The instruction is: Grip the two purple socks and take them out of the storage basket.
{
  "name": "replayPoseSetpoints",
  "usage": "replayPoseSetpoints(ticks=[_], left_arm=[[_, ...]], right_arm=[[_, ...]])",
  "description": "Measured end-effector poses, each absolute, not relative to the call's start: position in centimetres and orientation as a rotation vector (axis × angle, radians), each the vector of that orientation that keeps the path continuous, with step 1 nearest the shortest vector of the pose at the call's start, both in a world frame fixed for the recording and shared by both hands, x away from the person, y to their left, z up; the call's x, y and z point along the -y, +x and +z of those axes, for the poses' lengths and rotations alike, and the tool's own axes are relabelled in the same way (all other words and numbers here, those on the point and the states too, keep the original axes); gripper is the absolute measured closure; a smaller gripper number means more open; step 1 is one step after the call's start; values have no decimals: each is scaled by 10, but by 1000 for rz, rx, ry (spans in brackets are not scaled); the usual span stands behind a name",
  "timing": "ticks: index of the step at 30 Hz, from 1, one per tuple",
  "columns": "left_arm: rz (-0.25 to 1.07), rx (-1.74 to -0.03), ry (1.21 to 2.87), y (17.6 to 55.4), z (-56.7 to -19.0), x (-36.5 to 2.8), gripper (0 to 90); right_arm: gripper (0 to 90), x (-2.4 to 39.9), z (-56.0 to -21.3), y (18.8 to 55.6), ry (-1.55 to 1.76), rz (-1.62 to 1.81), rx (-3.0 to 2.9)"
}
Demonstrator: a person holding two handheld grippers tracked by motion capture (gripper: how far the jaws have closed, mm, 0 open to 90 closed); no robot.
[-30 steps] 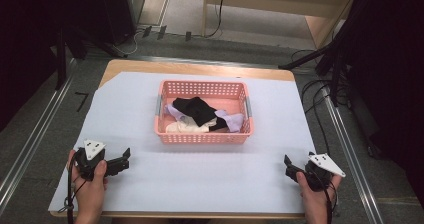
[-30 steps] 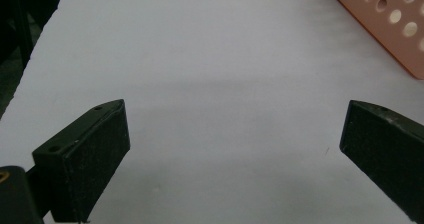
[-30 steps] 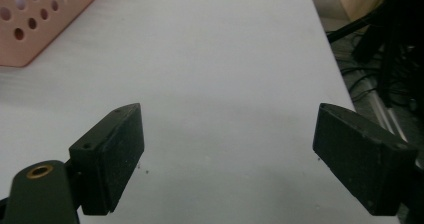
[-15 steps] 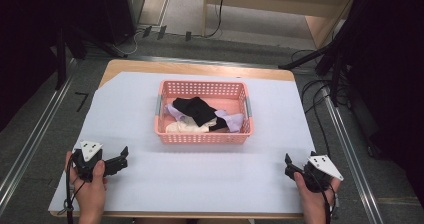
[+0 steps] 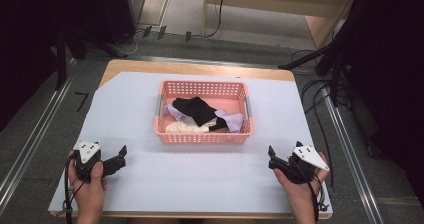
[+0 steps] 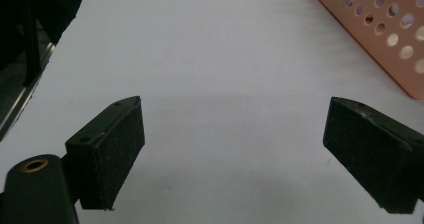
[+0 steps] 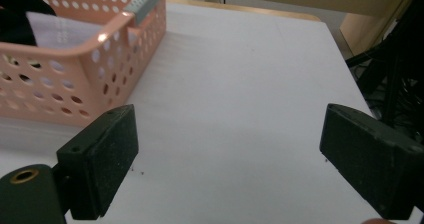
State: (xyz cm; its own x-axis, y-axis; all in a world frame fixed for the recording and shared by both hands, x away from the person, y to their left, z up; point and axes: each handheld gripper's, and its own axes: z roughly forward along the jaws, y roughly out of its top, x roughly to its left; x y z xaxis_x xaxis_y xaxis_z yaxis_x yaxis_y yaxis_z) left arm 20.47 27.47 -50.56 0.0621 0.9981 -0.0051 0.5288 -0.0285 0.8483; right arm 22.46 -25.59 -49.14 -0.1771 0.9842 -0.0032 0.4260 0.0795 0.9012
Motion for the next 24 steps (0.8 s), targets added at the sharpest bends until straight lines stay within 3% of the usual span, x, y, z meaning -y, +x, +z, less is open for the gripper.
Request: replayPoseSetpoints(ticks=[5, 9, 24], left_arm=[[846, -1550, 1645, 205, -506, -275, 111], [786, -1529, 1663, 207, -506, -277, 0], [745, -1524, 1667, 208, -506, -279, 0]], right_arm=[[115, 243, -483, 232, 1402, 1099, -1677], [136, 234, -473, 238, 1393, 1125, -1673], [151, 201, -462, 255, 1348, 1178, -1734]])
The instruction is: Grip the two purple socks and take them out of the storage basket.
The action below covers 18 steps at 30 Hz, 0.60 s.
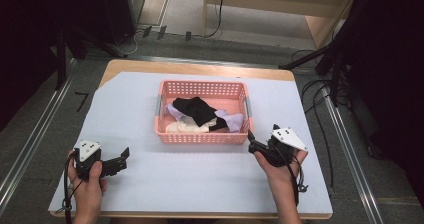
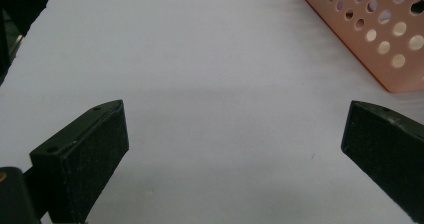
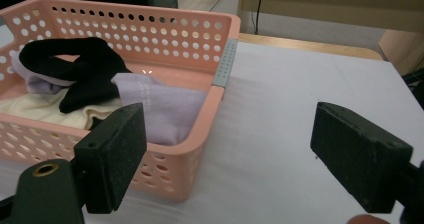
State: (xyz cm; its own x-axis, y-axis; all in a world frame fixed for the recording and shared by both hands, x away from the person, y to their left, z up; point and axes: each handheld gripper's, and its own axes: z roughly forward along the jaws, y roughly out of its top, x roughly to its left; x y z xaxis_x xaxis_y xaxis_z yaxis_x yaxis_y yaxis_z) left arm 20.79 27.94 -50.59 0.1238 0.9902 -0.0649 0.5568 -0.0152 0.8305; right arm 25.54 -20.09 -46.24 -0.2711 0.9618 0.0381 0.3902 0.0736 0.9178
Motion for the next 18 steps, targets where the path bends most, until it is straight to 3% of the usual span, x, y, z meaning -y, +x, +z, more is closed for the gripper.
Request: replayPoseSetpoints(ticks=[18], left_arm=[[750, -1514, 1672, 208, -506, -279, 0]], right_arm=[[264, 171, -449, 272, 1351, 1224, -1766]])
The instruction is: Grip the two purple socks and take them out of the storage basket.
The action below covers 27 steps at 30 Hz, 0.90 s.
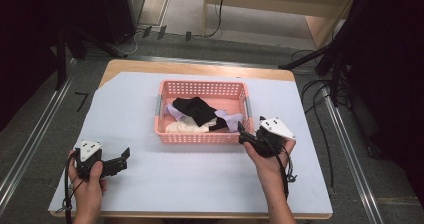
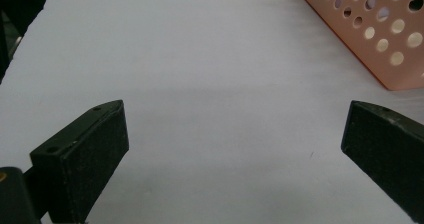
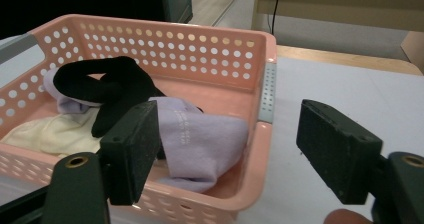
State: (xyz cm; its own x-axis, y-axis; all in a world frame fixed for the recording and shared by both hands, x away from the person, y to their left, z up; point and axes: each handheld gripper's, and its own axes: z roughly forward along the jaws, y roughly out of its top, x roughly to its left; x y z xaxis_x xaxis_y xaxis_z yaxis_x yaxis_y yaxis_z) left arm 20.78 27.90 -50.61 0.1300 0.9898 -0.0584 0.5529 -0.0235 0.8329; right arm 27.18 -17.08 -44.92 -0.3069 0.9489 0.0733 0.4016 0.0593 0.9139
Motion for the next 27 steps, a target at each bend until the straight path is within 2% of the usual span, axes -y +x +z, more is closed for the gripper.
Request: replayPoseSetpoints(ticks=[8, 14, 19, 27], left_arm=[[746, -1512, 1679, 208, -506, -278, 0], [735, -1515, 1680, 209, -506, -278, 0], [742, -1510, 1694, 209, -506, -277, 0], [742, -1509, 1700, 209, -506, -277, 0]], right_arm=[[324, 150, -446, 284, 1333, 1215, -1809], [328, 141, -445, 290, 1328, 1212, -1823], [336, 133, -450, 296, 1337, 1223, -1850], [395, 120, -461, 308, 1349, 1201, -1901]])
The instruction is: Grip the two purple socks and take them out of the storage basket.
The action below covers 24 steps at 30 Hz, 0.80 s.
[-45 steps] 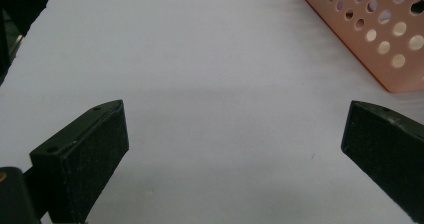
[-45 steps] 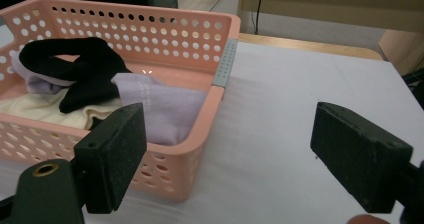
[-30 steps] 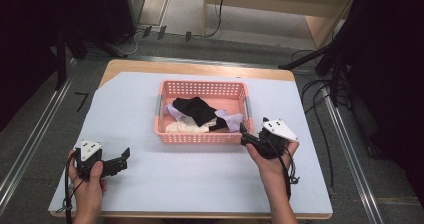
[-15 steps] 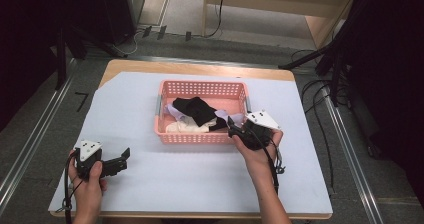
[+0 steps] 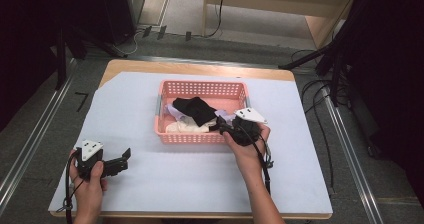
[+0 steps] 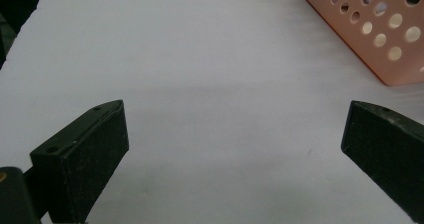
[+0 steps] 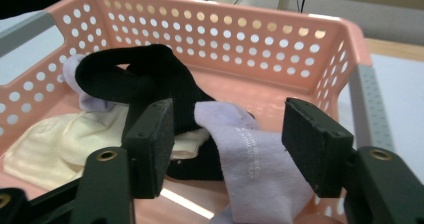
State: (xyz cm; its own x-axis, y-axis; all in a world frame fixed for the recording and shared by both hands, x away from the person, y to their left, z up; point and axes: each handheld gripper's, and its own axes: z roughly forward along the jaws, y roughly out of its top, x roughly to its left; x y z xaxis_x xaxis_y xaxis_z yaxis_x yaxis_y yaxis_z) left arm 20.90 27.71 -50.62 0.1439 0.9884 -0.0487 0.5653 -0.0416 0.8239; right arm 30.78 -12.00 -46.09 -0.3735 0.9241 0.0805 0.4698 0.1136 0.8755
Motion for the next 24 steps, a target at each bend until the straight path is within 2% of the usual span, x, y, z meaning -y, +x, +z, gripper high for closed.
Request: replayPoseSetpoints(ticks=[3, 9, 24], left_arm=[[743, -1510, 1703, 209, -506, -277, 0], [740, -1514, 1708, 210, -506, -277, 0], [729, -1528, 1690, 210, -506, -279, 0]], right_arm=[[440, 118, -467, 313, 1383, 1179, -1904], [477, 117, -468, 322, 1394, 1152, -1889], [482, 122, -468, 337, 1523, 1198, -1930]])
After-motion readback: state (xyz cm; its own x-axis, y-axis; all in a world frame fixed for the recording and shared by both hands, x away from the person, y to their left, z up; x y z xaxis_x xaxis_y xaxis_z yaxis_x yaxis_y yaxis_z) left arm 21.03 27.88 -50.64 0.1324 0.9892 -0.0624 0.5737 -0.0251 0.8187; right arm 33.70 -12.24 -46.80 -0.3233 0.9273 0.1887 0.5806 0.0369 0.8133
